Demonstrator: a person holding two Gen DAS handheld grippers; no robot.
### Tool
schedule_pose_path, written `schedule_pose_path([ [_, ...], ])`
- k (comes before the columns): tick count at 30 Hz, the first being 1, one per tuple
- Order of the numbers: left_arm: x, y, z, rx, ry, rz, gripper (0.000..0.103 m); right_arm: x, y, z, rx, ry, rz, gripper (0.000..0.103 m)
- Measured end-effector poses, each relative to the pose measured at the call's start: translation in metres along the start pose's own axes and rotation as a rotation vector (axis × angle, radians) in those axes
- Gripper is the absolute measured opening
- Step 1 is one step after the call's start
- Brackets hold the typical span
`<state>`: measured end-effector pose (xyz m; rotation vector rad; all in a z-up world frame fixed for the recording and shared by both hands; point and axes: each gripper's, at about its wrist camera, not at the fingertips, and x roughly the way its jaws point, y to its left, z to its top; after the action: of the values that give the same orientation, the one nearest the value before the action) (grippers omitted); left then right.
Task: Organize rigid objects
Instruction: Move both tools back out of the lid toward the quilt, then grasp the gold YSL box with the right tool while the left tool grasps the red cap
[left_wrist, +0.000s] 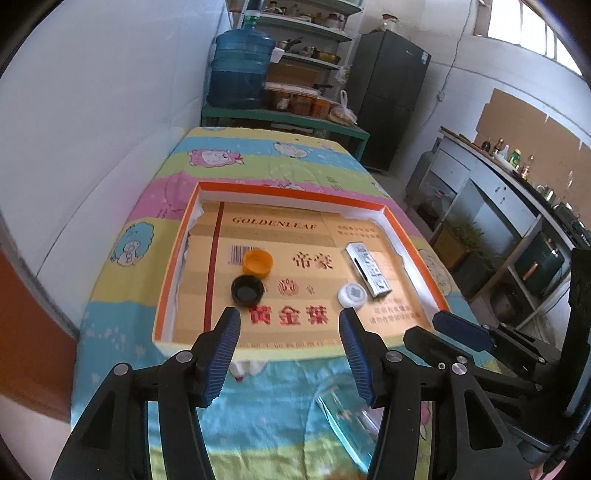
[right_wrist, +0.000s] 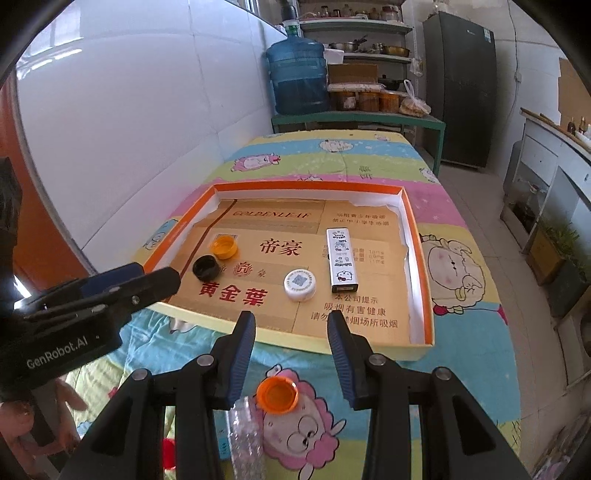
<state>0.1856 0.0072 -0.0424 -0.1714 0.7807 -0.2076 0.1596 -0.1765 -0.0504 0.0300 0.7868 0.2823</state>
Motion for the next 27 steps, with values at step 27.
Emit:
schedule_pose_path([
  [27,-0.097,0.004,-0.063,-0.038,-0.081,-0.007,0.057,-0.069,0.009,-0.054,0.017,-0.024,-0.03,0.04],
])
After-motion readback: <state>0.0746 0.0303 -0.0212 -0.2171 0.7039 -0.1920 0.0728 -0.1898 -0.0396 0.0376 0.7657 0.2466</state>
